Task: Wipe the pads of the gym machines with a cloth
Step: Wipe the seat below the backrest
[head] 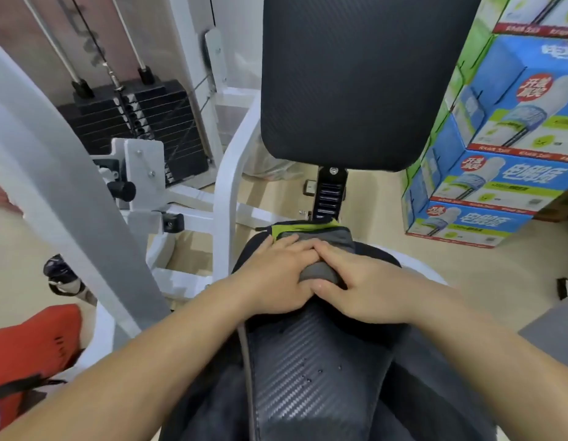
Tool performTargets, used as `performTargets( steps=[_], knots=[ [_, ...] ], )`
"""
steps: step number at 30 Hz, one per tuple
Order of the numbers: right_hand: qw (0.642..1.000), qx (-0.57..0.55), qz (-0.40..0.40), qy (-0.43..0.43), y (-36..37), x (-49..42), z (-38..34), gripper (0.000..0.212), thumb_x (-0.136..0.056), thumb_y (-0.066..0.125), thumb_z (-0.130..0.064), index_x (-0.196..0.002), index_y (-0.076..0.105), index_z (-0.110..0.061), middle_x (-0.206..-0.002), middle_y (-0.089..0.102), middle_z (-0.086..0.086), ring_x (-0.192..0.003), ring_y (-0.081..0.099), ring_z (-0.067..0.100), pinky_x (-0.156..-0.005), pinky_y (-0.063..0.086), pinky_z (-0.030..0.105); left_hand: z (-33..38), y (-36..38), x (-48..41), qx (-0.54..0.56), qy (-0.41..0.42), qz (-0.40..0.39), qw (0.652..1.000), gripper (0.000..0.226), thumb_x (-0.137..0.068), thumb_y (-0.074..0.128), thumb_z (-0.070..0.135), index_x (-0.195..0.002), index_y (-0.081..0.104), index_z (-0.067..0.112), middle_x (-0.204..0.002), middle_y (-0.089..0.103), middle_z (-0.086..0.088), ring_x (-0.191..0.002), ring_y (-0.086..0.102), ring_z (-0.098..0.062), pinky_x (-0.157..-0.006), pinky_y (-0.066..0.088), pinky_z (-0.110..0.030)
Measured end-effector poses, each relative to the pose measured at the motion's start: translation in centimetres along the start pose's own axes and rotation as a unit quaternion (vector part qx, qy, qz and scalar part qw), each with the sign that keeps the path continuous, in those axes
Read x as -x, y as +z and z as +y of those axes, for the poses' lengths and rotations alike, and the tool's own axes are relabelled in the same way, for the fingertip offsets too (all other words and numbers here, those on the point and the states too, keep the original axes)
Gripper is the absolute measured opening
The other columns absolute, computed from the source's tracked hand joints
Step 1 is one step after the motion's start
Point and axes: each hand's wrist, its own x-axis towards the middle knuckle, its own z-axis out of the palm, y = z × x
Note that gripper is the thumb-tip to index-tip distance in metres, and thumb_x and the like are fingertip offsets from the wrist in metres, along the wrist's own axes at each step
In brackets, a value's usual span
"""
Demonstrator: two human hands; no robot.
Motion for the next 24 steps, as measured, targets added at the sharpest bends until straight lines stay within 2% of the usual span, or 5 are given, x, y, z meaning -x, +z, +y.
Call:
performTargets(
  steps=[4,7,10,19,24],
  knots=[
    [0.989,0.108,-0.060,0.081,0.0,-4.6,1.3,0.075,-0.103,0.019,-0.066,-0.164,0.023,-0.023,-0.172,0.018,0.000,-0.158,0.018,0.019,-0.127,0.016,0.037,-2.6,-3.6,0.7,0.266,-0.088,0.026,0.960,0.043,-0.094,0.072,0.026,-0.135,0.064,0.038,-0.127,0.053,0.033,-0.112,0.046,0.027,-0.094,0.027,0.006],
    [0.976,0.178,-0.080,0.094,0.0,-7.8,0.7,0.079,-0.105,0.013,-0.061,-0.162,0.024,-0.008,-0.170,0.023,0.014,-0.154,0.026,0.028,-0.126,0.016,0.044,-3.9,-2.7,1.5,0.302,-0.193,0.070,0.931,0.036,-0.106,0.053,0.026,-0.124,0.067,0.054,-0.139,0.057,0.025,-0.135,0.045,0.003,-0.109,0.028,-0.011],
    [0.969,0.197,-0.092,0.116,-0.3,-10.7,0.4,0.081,-0.105,0.016,-0.059,-0.160,0.021,-0.001,-0.163,0.030,0.024,-0.147,0.035,0.037,-0.121,0.026,0.048,-3.8,-0.2,1.5,0.208,-0.230,0.061,0.949,0.045,-0.111,0.036,0.032,-0.156,0.040,0.029,-0.166,0.032,0.009,-0.155,0.018,-0.005,-0.122,0.010,-0.018],
    [0.970,0.217,0.045,0.099,1.6,-11.1,0.3,0.056,-0.109,0.016,-0.048,-0.151,0.039,-0.019,-0.153,0.046,0.004,-0.140,0.044,0.025,-0.109,0.036,0.044,-3.4,-0.5,0.3,0.090,-0.220,0.102,0.966,0.044,-0.111,0.031,0.032,-0.153,0.044,0.025,-0.159,0.045,0.004,-0.145,0.040,-0.018,-0.113,0.034,-0.032],
    [0.975,0.174,0.090,0.105,2.5,-8.7,-0.8,0.050,-0.109,0.020,-0.046,-0.131,0.056,-0.017,-0.138,0.059,0.006,-0.124,0.058,0.031,-0.095,0.047,0.044,-5.0,-0.3,2.0,0.212,-0.212,0.103,0.948,0.047,-0.103,0.040,0.039,-0.149,0.049,0.039,-0.149,0.057,0.005,-0.135,0.052,-0.021,-0.113,0.041,-0.034]
  ],
)
